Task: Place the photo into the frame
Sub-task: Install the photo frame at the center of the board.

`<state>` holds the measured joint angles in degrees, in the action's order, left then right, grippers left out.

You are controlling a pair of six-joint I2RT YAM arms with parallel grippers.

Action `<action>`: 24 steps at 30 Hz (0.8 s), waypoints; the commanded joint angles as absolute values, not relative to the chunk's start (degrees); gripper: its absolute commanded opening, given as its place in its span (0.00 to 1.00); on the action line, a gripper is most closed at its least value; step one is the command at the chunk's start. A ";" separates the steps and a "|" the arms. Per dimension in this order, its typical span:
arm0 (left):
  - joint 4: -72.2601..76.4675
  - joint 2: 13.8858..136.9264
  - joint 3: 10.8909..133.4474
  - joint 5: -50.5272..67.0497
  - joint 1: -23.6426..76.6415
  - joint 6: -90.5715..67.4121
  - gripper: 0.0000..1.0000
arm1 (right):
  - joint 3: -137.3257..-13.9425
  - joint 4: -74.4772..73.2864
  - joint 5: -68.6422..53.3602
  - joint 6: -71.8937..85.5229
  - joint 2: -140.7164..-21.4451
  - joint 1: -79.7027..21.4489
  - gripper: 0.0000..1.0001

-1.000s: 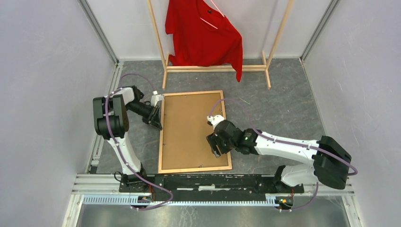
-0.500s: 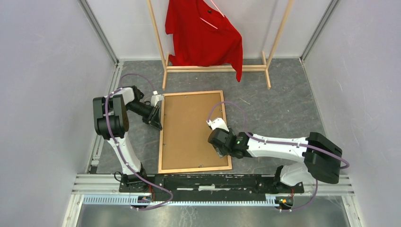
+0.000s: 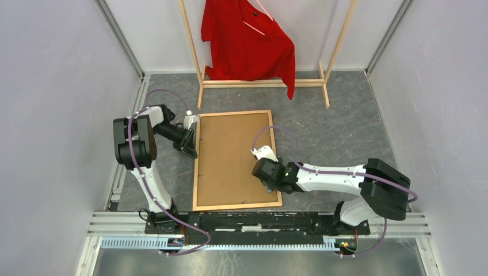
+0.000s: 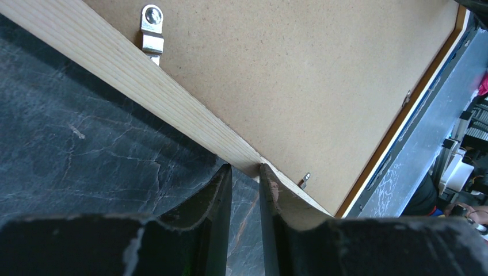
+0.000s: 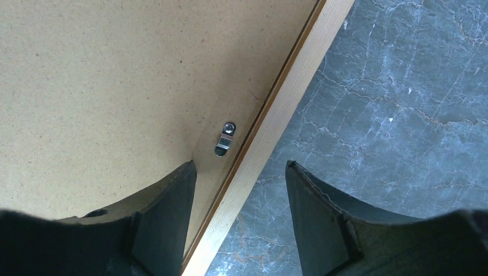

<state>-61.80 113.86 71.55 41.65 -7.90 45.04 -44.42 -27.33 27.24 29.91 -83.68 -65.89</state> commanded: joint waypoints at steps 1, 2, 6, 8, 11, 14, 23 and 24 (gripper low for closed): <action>-60.38 114.34 71.28 40.42 -7.82 44.12 0.31 | -45.52 -25.84 30.02 29.93 -84.96 -65.91 0.65; -60.30 114.41 71.28 40.33 -7.76 44.12 0.31 | -45.66 -25.97 30.55 29.87 -85.13 -65.91 0.65; -60.09 114.47 71.32 39.91 -7.82 44.00 0.31 | -46.52 -27.36 33.13 29.64 -85.86 -65.92 0.64; -60.12 114.08 71.37 40.09 -7.77 43.77 0.33 | -46.75 -27.56 33.57 29.46 -86.08 -65.87 0.64; -60.11 112.59 71.45 40.09 -7.22 42.63 0.38 | -47.06 -27.69 33.42 29.31 -86.09 -65.91 0.63; -60.07 110.77 71.45 40.24 -6.02 41.01 0.51 | -47.18 -27.12 32.89 29.20 -85.87 -65.91 0.63; -51.31 106.84 68.34 31.72 -2.41 33.59 0.60 | -47.02 -26.76 32.64 29.47 -85.32 -65.87 0.63; -50.18 106.80 67.85 30.18 -2.38 32.27 0.57 | -46.94 -26.87 32.69 29.59 -85.13 -65.87 0.63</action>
